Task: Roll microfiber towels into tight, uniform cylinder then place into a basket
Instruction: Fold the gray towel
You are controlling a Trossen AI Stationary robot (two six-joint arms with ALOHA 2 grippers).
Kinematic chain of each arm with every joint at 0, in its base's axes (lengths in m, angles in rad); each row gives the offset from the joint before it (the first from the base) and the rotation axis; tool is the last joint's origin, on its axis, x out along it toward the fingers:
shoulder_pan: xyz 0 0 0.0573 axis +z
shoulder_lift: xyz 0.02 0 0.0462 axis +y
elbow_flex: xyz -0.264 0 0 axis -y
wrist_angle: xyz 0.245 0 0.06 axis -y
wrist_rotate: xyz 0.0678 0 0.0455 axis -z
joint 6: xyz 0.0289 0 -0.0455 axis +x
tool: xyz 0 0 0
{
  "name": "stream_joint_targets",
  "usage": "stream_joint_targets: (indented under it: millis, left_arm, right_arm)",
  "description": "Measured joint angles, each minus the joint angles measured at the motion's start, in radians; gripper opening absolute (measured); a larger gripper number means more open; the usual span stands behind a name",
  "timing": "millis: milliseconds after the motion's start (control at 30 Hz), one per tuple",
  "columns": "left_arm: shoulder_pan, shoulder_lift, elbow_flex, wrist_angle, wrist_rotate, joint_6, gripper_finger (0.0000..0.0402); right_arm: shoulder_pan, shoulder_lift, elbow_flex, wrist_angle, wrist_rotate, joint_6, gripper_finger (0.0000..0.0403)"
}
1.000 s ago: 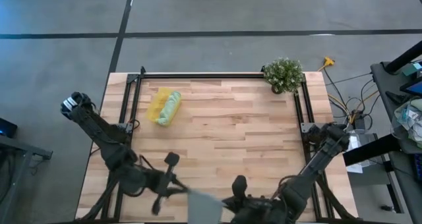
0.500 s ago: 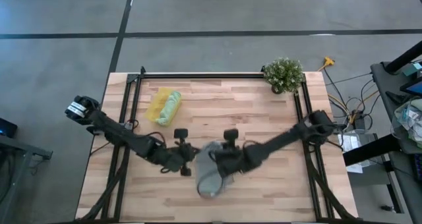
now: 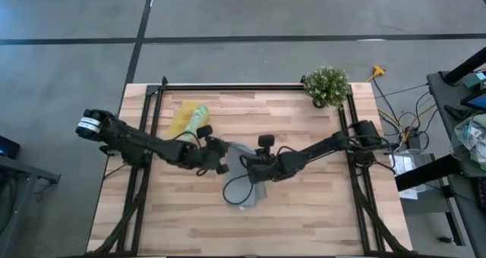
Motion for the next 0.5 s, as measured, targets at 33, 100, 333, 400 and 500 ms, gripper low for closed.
stream_joint_targets:
  millis: [33, 100, 333, 400, 500]
  left_arm:
    - [0.014, 0.000, 0.000, 0.000, 0.001, 0.000, 0.0000]
    - [0.040, 0.000, -0.002, 0.001, 0.012, 0.000, 0.0000]
    - [0.081, 0.057, -0.016, 0.011, 0.017, -0.026, 0.0013]
    - [0.085, 0.083, -0.014, 0.010, 0.007, -0.026, 0.0027]
    - [0.089, 0.110, -0.001, 0.018, -0.016, -0.026, 0.0053]
  right_arm:
    - [-0.009, 0.000, 0.000, 0.009, -0.001, -0.014, 0.0009]
    - [-0.028, 0.000, -0.001, 0.038, -0.001, -0.051, 0.0009]
    - [-0.101, 0.000, -0.042, 0.221, -0.101, -0.188, 0.0049]
    - [-0.116, 0.000, -0.065, 0.286, -0.128, -0.220, 0.0073]
    - [-0.130, -0.007, -0.095, 0.345, -0.137, -0.312, 0.0114]
